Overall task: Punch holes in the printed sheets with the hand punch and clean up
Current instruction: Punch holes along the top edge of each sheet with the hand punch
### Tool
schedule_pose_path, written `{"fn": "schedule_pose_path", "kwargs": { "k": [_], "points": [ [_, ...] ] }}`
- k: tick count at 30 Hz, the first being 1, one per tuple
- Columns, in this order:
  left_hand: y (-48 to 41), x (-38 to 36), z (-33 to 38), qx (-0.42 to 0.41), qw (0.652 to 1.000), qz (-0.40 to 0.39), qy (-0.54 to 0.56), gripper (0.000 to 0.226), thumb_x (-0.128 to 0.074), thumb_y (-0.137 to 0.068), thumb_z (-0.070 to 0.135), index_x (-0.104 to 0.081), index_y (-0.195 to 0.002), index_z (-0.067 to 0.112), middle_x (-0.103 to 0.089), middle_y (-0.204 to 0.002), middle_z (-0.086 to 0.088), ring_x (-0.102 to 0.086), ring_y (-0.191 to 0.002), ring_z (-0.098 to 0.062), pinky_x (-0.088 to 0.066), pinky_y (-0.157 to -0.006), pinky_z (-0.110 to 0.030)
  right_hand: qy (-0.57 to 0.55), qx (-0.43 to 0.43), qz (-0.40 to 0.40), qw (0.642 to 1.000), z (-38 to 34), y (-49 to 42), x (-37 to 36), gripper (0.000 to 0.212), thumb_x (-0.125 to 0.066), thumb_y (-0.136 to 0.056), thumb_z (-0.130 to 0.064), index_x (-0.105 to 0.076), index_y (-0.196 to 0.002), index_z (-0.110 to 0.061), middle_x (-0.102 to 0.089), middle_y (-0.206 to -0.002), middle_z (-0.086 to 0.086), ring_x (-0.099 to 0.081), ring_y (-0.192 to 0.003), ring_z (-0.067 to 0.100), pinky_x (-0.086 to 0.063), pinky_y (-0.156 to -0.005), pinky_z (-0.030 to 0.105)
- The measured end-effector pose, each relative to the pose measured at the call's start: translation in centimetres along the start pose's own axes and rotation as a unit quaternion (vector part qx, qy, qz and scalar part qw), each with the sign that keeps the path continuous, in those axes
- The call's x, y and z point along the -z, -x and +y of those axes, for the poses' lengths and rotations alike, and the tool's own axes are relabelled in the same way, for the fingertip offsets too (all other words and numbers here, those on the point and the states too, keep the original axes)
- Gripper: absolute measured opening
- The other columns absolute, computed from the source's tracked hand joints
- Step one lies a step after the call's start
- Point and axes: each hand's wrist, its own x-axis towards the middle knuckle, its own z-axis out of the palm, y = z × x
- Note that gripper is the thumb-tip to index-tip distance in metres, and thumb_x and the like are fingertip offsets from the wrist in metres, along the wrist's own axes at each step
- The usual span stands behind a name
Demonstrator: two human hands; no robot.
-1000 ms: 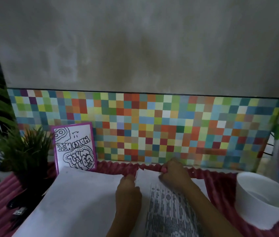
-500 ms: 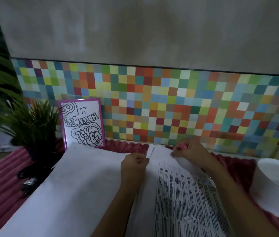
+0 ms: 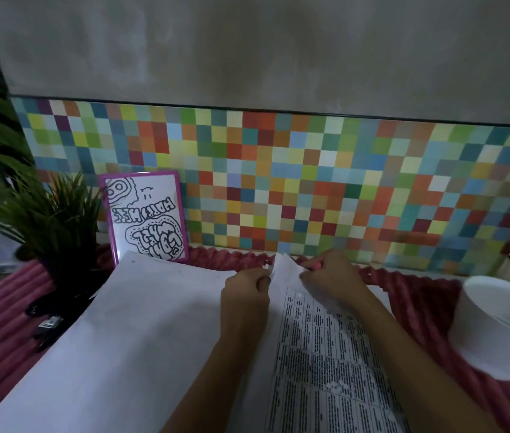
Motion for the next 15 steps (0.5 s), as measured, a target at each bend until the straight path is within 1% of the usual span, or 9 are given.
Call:
{"fn": "schedule_pose_path", "kwargs": {
  "k": [2,4,5,7,8,9,12,13,15],
  "points": [
    [0.0,0.0,-0.1,-0.008,1.0,-0.002,-0.003,0.017,-0.056,-0.094,0.01,-0.073,-0.095,0.007,-0.071,-0.088,-0.005,-0.06,-0.078,-0.017,-0.034,-0.062,-0.006,0.001,-0.006,0.021,1.0,-0.1,0.0,-0.1,0.024,-0.055,-0.07,-0.011,-0.044,-0.048,-0.009,-0.045,-0.049,0.01,-0.036,-0.044,0.016,-0.031,-0.043,0.026],
    [-0.1,0.0,-0.2,-0.004,1.0,-0.007,0.008,0.014,-0.056,-0.093,0.009,-0.069,-0.09,0.005,-0.066,-0.084,-0.005,-0.056,-0.074,-0.015,-0.034,-0.058,-0.007,0.001,-0.014,0.024,1.0,-0.2,-0.2,0.0,0.022,-0.056,-0.069,-0.01,-0.049,-0.048,-0.008,-0.045,-0.049,0.008,-0.041,-0.045,0.017,-0.036,-0.042,0.029],
    [-0.1,0.0,-0.2,-0.001,1.0,-0.015,0.017,0.014,-0.056,-0.093,0.009,-0.067,-0.088,0.004,-0.064,-0.079,-0.004,-0.053,-0.07,-0.012,-0.034,-0.056,-0.008,-0.001,-0.014,0.02,1.0,-0.2,-0.2,0.1,0.018,-0.057,-0.068,-0.011,-0.054,-0.052,-0.004,-0.052,-0.051,0.012,-0.046,-0.047,0.018,-0.042,-0.041,0.033],
    [0.0,0.0,0.0,0.004,0.998,-0.042,0.043,0.016,-0.054,-0.095,0.009,-0.064,-0.084,0.003,-0.057,-0.068,0.0,-0.048,-0.062,-0.008,-0.035,-0.054,-0.009,-0.011,-0.006,0.007,1.0,-0.2,-0.3,0.4,0.015,-0.061,-0.069,-0.014,-0.063,-0.065,0.0,-0.067,-0.072,0.022,-0.056,-0.055,0.023,-0.054,-0.051,0.047],
    [0.0,0.0,0.2,0.012,0.996,-0.056,0.063,0.018,-0.053,-0.096,0.009,-0.063,-0.082,0.003,-0.054,-0.065,0.001,-0.046,-0.059,-0.006,-0.035,-0.053,-0.01,-0.016,-0.004,0.002,1.0,-0.4,-0.2,0.7,0.015,-0.064,-0.071,-0.013,-0.065,-0.071,0.003,-0.068,-0.08,0.026,-0.06,-0.061,0.026,-0.056,-0.06,0.051],
    [0.0,0.1,0.4,0.023,0.993,-0.071,0.088,0.02,-0.051,-0.097,0.01,-0.06,-0.08,0.003,-0.051,-0.063,0.001,-0.044,-0.057,-0.006,-0.035,-0.052,-0.012,-0.025,0.0,-0.005,1.0,-0.6,-0.1,1.0,0.017,-0.066,-0.075,-0.009,-0.064,-0.076,0.007,-0.066,-0.083,0.028,-0.062,-0.068,0.027,-0.056,-0.069,0.05],
    [-0.2,0.4,0.7,0.046,0.979,-0.116,0.162,0.025,-0.048,-0.099,0.016,-0.053,-0.076,0.011,-0.05,-0.065,0.002,-0.044,-0.057,-0.003,-0.034,-0.056,-0.017,-0.048,0.029,-0.025,0.998,-1.0,0.2,2.0,0.019,-0.071,-0.078,-0.003,-0.058,-0.069,0.006,-0.059,-0.072,0.018,-0.056,-0.071,0.02,-0.049,-0.069,0.035],
    [-0.2,0.4,0.9,0.046,0.976,-0.136,0.165,0.022,-0.051,-0.099,0.023,-0.054,-0.078,0.015,-0.052,-0.068,0.004,-0.047,-0.06,-0.001,-0.036,-0.058,-0.018,-0.057,0.031,-0.028,0.997,-1.0,0.2,2.2,0.021,-0.073,-0.078,-0.004,-0.056,-0.067,0.002,-0.058,-0.071,0.013,-0.054,-0.069,0.019,-0.045,-0.068,0.031],
    [0.2,0.2,1.0,0.034,0.975,-0.174,0.134,0.016,-0.058,-0.094,0.034,-0.06,-0.094,0.018,-0.063,-0.083,0.005,-0.058,-0.076,-0.006,-0.042,-0.065,-0.019,-0.075,0.028,-0.027,0.996,-1.0,0.2,2.6,0.018,-0.073,-0.078,-0.004,-0.059,-0.074,0.006,-0.058,-0.072,0.008,-0.055,-0.07,0.018,-0.04,-0.065,0.026]
  ]
}}
